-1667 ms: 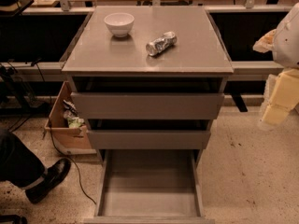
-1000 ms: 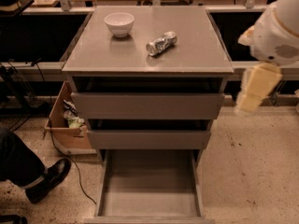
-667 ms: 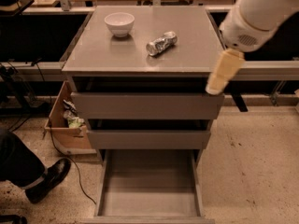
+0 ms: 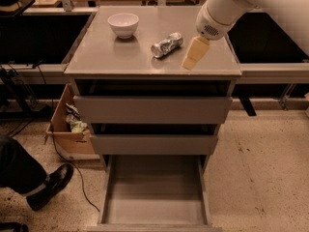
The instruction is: Place redbull can into bottom drawer
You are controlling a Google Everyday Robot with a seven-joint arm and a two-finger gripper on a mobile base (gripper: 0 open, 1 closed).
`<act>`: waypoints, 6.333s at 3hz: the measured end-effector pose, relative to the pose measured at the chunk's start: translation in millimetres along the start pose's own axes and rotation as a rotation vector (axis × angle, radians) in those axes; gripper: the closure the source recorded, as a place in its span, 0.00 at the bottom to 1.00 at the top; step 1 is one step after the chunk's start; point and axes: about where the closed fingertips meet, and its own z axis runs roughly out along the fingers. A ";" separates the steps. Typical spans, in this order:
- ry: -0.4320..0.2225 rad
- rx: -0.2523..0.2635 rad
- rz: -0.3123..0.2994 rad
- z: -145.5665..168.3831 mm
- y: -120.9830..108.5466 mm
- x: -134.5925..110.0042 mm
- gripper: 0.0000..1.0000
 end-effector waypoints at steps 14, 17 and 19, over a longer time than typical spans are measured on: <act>-0.063 0.097 0.452 49.8 -0.4 -20.3 1.00; -0.063 0.061 0.457 -9.7 30.4 16.7 1.00; -0.115 0.036 0.363 -86.3 101.8 29.0 1.00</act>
Offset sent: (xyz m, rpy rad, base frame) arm 0.0567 0.0306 -0.0278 0.3625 -0.0376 -0.2535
